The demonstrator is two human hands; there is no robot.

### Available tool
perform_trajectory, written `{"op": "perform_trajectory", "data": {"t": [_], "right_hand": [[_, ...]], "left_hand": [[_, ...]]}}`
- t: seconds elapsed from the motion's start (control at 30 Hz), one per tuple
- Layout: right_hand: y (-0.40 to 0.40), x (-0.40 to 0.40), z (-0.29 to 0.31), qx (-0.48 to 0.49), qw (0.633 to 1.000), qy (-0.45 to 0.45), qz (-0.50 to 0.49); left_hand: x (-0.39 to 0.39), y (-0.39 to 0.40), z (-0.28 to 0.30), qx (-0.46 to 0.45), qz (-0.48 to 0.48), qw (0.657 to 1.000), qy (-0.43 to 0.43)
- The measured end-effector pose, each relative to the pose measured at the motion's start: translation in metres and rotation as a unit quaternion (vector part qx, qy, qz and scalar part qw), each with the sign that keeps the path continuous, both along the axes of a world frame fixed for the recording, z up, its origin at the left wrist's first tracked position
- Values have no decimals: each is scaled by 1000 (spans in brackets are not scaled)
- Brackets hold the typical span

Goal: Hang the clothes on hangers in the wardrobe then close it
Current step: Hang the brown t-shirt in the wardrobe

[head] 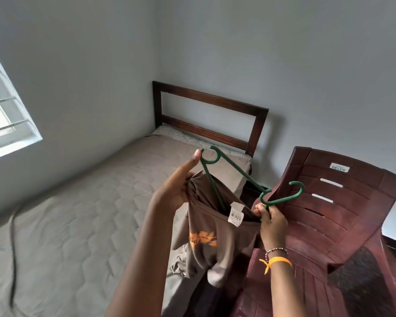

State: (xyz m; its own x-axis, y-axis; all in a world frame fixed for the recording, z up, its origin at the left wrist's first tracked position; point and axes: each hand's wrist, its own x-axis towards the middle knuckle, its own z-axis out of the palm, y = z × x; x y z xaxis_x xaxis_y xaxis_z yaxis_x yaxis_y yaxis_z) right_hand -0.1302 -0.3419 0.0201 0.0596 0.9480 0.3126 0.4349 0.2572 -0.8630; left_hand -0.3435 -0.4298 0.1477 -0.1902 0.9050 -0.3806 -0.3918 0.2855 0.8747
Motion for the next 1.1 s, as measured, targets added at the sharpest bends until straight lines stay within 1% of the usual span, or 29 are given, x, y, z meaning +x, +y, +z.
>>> {"op": "perform_trajectory", "data": {"t": [0.17, 0.27, 0.33, 0.4, 0.47, 0.57, 0.63, 0.7, 0.73, 0.77, 0.83, 0.9, 0.97, 1.0, 1.03, 1.1], "right_hand": [[4, 14, -8, 39, 995, -91, -18], [2, 21, -4, 51, 992, -114, -30], [3, 27, 1, 56, 991, -115, -32], [3, 32, 10, 65, 991, -120, -5], [-2, 32, 25, 45, 992, -95, 76], [-14, 22, 53, -34, 977, -62, 200], [-19, 16, 64, -53, 969, -67, 232], [-22, 12, 73, -68, 962, -70, 254], [-23, 10, 77, -84, 956, -72, 272], [-23, 7, 81, -100, 948, -83, 292], [-26, -2, 89, -112, 935, -131, 311], [-26, -8, 92, -72, 940, -191, 273], [-24, -9, 93, -21, 952, -238, 194], [-24, -9, 95, 0, 956, -246, 161], [-25, -7, 98, 18, 961, -240, 135], [-27, -3, 105, 40, 977, -182, 104]], "left_hand": [[-3, -2, -5, 10, 23, 998, -52], [-7, -2, -7, -1, 49, 996, -73], [-13, -1, -11, -14, 78, 996, -49], [-17, 2, -17, -12, 120, 992, 38], [-17, 3, -22, 20, 171, 975, 140], [-12, 6, -27, 44, 208, 924, 319], [-10, 6, -23, 45, 193, 881, 429], [-10, 8, -19, 77, 151, 848, 502], [-9, 12, -20, 99, 128, 833, 529], [-5, 15, -21, 118, 94, 829, 539], [6, 18, -24, 173, 10, 829, 532], [13, 19, -30, 218, -39, 830, 513], [8, 19, -39, 240, -30, 830, 503], [1, 20, -44, 238, -3, 823, 516], [-7, 21, -47, 220, 15, 813, 539], [-26, 25, -53, 166, 3, 787, 595]]}}
